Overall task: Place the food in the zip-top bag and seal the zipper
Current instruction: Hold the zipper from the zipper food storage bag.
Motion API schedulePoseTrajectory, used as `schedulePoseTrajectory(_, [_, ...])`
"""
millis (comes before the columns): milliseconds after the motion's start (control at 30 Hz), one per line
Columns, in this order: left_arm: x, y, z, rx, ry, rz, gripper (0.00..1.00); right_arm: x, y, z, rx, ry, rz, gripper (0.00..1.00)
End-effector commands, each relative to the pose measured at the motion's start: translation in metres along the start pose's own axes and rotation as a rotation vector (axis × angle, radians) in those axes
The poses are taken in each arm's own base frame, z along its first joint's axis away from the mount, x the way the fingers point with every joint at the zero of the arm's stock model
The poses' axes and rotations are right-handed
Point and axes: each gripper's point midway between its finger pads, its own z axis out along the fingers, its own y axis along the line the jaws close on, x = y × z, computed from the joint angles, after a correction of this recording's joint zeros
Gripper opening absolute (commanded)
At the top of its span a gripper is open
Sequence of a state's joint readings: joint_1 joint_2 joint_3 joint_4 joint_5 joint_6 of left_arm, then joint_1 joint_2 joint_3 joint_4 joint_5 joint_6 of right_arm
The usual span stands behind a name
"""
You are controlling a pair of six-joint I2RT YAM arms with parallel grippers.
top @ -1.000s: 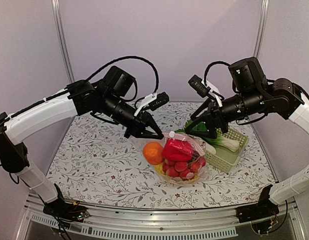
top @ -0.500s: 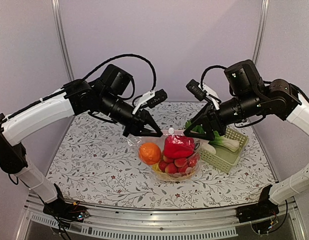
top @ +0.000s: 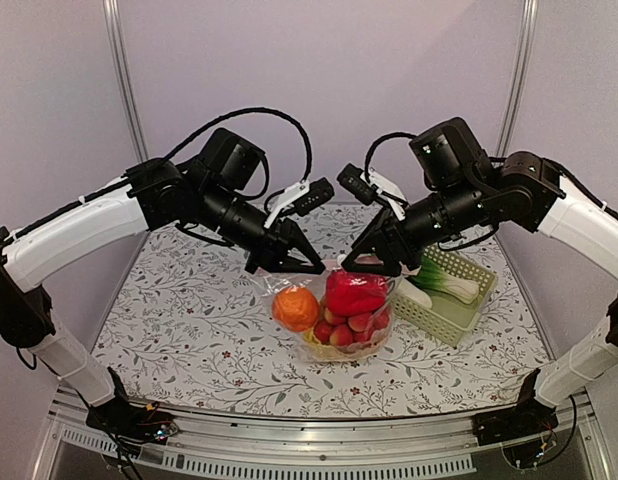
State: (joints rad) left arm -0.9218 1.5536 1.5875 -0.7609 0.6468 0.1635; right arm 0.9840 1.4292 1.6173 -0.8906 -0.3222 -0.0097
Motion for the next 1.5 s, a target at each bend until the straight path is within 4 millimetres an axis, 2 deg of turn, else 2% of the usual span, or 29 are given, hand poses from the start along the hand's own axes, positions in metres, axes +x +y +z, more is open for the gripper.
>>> schedulePoseTrajectory(0, [-0.018, -0.009, -0.012, 0.011, -0.065, 0.042, 0.00, -0.009, 0.014, 0.006, -0.081, -0.006, -0.045, 0.48])
schedulePoseTrajectory(433, [-0.018, -0.009, -0.012, 0.011, -0.066, 0.044, 0.00, -0.009, 0.018, 0.019, -0.135, -0.005, -0.033, 0.26])
schedulePoseTrajectory(700, [-0.017, -0.009, -0.013, 0.008, -0.065, 0.044, 0.00, -0.007, 0.018, 0.021, -0.134, -0.008, -0.025, 0.00])
schedulePoseTrajectory(1033, [-0.014, -0.003, -0.016, -0.008, -0.055, 0.039, 0.00, -0.002, 0.014, 0.008, -0.088, -0.009, -0.027, 0.00])
schedulePoseTrajectory(1467, [-0.010, 0.005, -0.025, -0.033, -0.055, 0.022, 0.00, 0.014, 0.005, -0.014, 0.006, 0.024, -0.029, 0.00])
